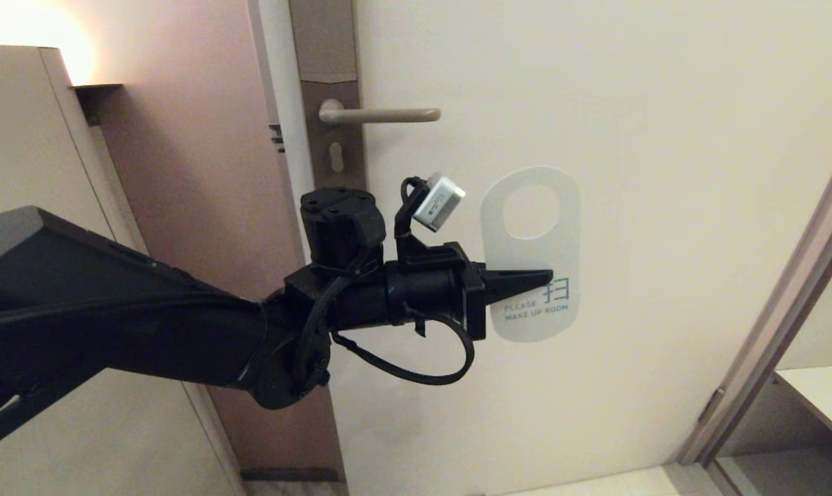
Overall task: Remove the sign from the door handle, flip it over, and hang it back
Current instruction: Hand it to the other hand
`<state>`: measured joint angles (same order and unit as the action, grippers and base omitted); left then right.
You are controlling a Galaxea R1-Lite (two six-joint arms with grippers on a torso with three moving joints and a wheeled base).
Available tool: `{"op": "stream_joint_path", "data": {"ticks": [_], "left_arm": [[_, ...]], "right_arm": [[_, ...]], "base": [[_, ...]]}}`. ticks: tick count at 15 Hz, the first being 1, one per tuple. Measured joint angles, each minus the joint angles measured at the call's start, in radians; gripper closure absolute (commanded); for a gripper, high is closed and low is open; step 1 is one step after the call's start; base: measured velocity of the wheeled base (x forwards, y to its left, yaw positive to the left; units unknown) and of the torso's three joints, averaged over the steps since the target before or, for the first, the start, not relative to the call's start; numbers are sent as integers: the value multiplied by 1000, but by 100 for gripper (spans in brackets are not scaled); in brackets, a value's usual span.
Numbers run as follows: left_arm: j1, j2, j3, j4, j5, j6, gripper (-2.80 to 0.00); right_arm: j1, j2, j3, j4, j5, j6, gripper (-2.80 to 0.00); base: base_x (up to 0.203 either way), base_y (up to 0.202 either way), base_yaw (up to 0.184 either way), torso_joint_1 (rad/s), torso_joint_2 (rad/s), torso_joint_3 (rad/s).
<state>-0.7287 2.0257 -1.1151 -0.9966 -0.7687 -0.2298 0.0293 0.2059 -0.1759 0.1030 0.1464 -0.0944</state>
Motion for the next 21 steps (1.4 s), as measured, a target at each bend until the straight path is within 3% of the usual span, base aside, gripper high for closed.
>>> {"op": "stream_joint_path", "data": {"ticks": [6, 9, 14, 20, 21], "left_arm": [[-1, 3, -3, -8, -31, -17, 0], [-6, 6, -2, -45, -54, -47, 0], [-19, 11, 0, -48, -56, -70, 0], [-27, 11, 2, -48, -63, -74, 0], [-28, 11, 3, -48, -64, -74, 0]], "right_arm": [[31, 458, -77, -207, 302, 22, 0], [64, 654, -136, -296, 398, 21, 0], [204, 853, -288, -318, 415, 15, 0], [225, 972, -359, -319, 423, -5, 0], [225, 982, -362, -319, 426, -5, -280]], "base": [[0, 0, 0, 0, 0, 0], [0, 0, 0, 0, 0, 0], [0, 0, 0, 0, 0, 0], [0, 0, 0, 0, 0, 0], [0, 0, 0, 0, 0, 0]]}}
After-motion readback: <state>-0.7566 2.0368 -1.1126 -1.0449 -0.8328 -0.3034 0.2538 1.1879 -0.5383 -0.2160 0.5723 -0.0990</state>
